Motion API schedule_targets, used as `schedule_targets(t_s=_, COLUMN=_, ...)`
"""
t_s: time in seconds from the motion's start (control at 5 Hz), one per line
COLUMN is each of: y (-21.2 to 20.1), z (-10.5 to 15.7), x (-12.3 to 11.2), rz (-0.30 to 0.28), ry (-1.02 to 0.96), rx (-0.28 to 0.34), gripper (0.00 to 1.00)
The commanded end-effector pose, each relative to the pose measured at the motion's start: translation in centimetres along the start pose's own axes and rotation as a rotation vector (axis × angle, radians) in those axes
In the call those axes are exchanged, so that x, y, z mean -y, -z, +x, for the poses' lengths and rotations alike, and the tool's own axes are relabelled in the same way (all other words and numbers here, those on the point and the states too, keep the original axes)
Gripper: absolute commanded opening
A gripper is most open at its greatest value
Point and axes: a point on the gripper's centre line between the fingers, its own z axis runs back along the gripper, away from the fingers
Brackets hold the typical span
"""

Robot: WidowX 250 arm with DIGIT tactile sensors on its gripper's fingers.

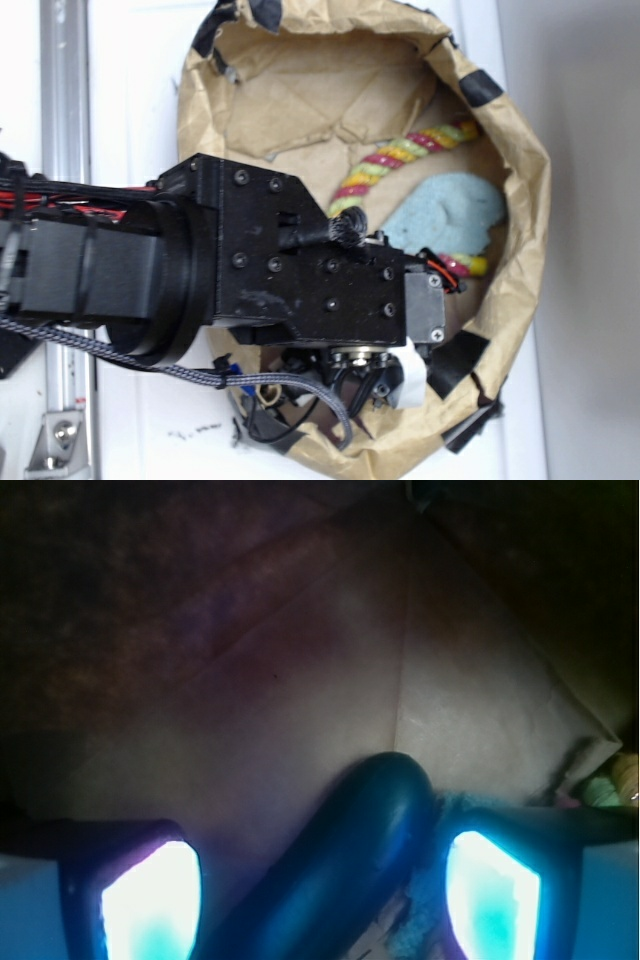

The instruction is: Grab the plastic pickle.

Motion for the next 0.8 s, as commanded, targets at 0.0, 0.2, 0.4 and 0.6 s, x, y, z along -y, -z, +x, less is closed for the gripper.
schedule_targets(t_s=0.0, y=-0.5, z=1.5, x=2.1, rz=-0.038, ry=-0.212, rx=-0.015, gripper=1.0)
schedule_targets(t_s=0.2, y=-0.5, z=1.0, x=2.0, rz=-0.027, ry=-0.466, rx=-0.085, gripper=1.0)
schedule_targets(t_s=0.4, y=-0.9, z=-0.1, x=1.3, rz=0.082, ry=-0.71, rx=-0.12, gripper=1.0)
schedule_targets(t_s=0.6, y=-0.8, z=-1.1, x=0.5, rz=0.147, ry=-0.954, rx=-0.085, gripper=1.0)
